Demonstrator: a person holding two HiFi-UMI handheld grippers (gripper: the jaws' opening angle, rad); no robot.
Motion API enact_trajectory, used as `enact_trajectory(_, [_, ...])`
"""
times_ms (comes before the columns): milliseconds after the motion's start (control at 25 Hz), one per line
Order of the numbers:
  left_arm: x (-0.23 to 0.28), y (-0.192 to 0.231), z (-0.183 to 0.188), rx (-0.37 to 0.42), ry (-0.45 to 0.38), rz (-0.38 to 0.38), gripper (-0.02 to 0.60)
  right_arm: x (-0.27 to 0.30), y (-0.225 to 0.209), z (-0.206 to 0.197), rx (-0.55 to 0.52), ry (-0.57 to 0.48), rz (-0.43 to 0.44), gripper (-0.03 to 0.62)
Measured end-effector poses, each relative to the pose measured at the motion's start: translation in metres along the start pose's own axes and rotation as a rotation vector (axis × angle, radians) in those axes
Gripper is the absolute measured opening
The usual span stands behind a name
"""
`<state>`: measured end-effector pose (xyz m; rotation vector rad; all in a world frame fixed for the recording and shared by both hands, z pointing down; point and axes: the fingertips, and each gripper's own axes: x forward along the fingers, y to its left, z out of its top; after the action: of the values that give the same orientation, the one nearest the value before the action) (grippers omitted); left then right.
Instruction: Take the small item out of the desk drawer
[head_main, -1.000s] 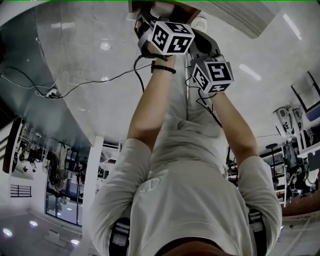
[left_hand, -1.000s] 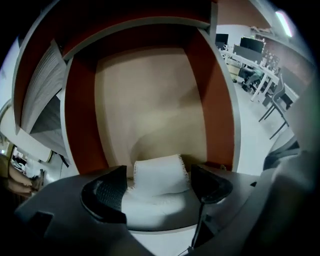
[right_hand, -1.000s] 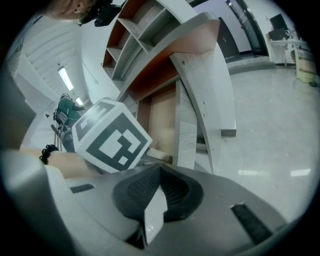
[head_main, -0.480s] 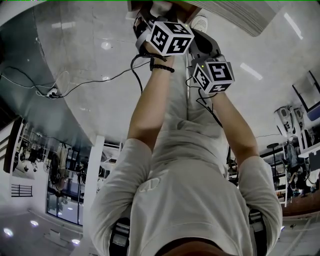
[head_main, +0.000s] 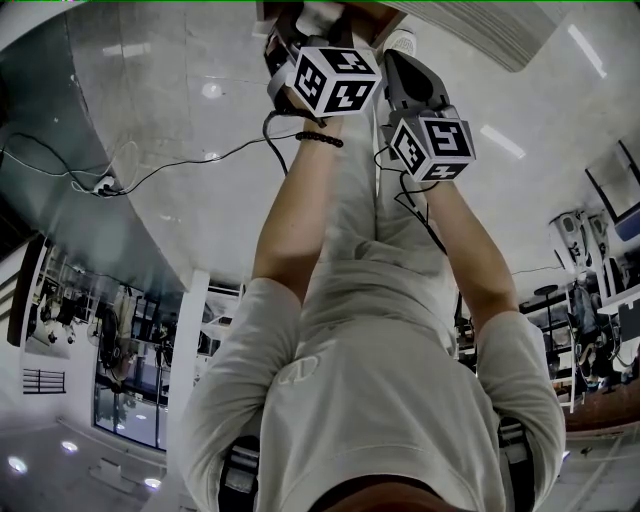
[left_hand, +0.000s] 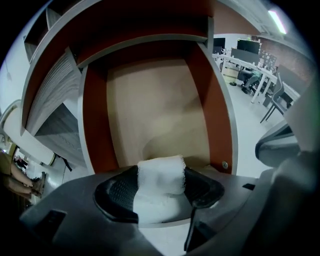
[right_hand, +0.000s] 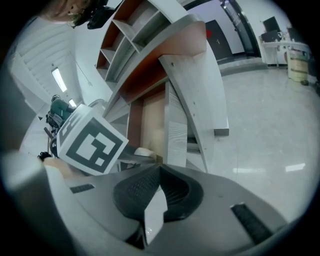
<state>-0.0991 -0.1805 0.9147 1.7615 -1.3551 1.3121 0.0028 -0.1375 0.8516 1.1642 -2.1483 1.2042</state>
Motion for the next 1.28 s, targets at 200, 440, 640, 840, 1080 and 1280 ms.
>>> enact_trajectory(200, [-0.003,0.003,-0.004,-0.043,-0.018,-0.003,0.267,-0.001,-0.003,0.002,0.009,-0.004,-0.010,0.002])
enact_trajectory(440, [-0.012,0.006,0.005,-0.055,-0.046,-0.009,0.267,-0.005,0.002,0.010,-0.006,-0.015,-0.007,0.002])
enact_trajectory(640, [-0.030,0.008,0.016,-0.058,-0.063,-0.009,0.267,-0.018,0.009,0.019,-0.011,-0.019,-0.004,0.002])
enact_trajectory(840, [-0.049,0.019,0.023,-0.054,-0.082,-0.006,0.267,-0.023,0.026,0.029,-0.019,-0.021,0.016,0.002])
enact_trajectory(1080, [-0.086,0.021,0.033,-0.014,-0.111,-0.007,0.267,-0.045,0.047,0.054,-0.035,-0.046,0.040,0.002])
enact_trajectory(1280, [-0.128,0.019,0.036,0.005,-0.126,-0.026,0.267,-0.078,0.067,0.078,-0.047,-0.061,0.038,0.002])
